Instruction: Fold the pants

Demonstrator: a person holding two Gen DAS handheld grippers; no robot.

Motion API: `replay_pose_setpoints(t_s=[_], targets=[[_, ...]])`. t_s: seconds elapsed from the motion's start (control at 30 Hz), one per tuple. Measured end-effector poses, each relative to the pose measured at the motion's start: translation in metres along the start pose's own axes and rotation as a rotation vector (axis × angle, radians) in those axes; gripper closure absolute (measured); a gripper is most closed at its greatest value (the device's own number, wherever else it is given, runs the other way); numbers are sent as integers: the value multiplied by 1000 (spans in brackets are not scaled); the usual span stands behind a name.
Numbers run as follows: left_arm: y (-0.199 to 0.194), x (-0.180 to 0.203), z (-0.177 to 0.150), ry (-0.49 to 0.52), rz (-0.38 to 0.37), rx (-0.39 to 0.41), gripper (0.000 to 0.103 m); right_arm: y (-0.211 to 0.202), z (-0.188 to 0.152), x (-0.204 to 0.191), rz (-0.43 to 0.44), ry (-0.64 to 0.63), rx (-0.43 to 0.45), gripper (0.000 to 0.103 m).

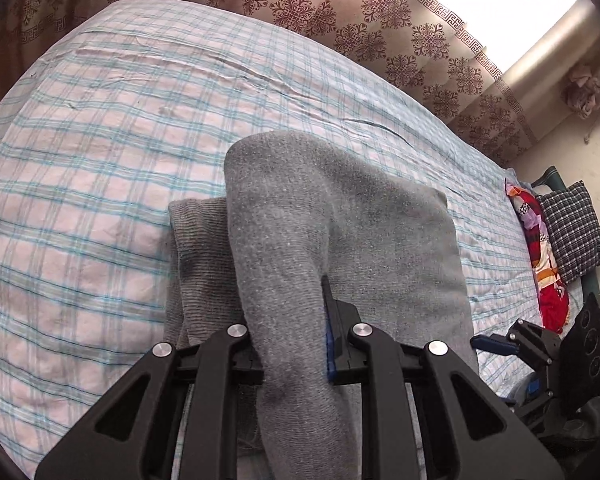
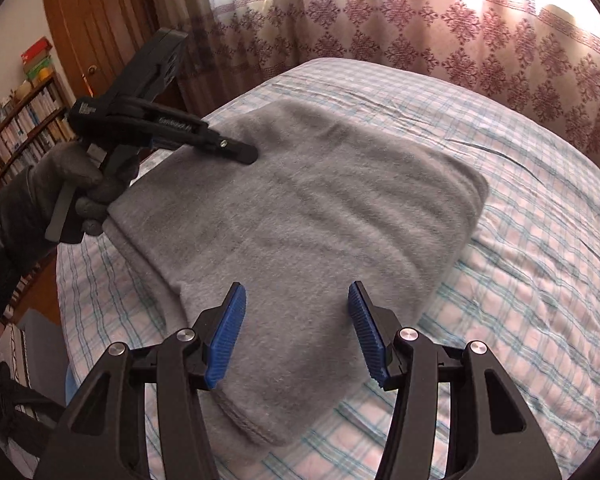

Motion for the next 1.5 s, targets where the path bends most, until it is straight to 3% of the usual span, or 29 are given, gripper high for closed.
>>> replay_pose_setpoints(t_s=[0.2, 0.27, 0.3, 0.43, 0.53, 0.7, 0.8, 0.9, 1.07, 1.23, 1.5], targets=[[2, -10, -2, 7, -24, 7, 83, 26, -15, -12, -24, -55, -30, 46], [2, -17, -4, -14, -30, 19, 77, 28, -16, -13, -26, -72, -19, 44], [0, -21, -5, -26, -19, 27, 69, 27, -17, -13, -25, -74, -18, 44], [-12, -27, -6, -44, 26, 73, 60, 20, -10, -9, -9, -68, -33, 45], [-28, -22, -5, -28, 138, 105, 50, 5, 8, 4, -6, -11, 2, 45], [-52, 10, 0, 42, 243, 177, 50, 3, 48, 39, -85, 60, 75, 46], [-54, 40, -3, 92, 213, 205, 50, 23, 69, 66, -132, 109, 65, 46], [-39, 58, -10, 126, 202, 186, 49, 46, 84, 88, -174, 147, 47, 45], [-7, 37, -19, 104, 276, 143, 50, 82, 97, 102, -187, 160, 3, 45], [6, 11, -25, 62, 265, 142, 50, 115, 89, 99, -145, 150, -76, 45], [11, 7, -23, 52, 264, 125, 49, 124, 87, 101, -112, 164, -81, 44]])
Point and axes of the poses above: each gripper's, at about its wrist camera, not at the fingertips, and y roughly the way its jaws point, x to its right, z to its top, the point moved 4 cm from there along y, roughly the way its jaws point, and after that the axes turned 15 degrees about -z, right-handed, at the moved point
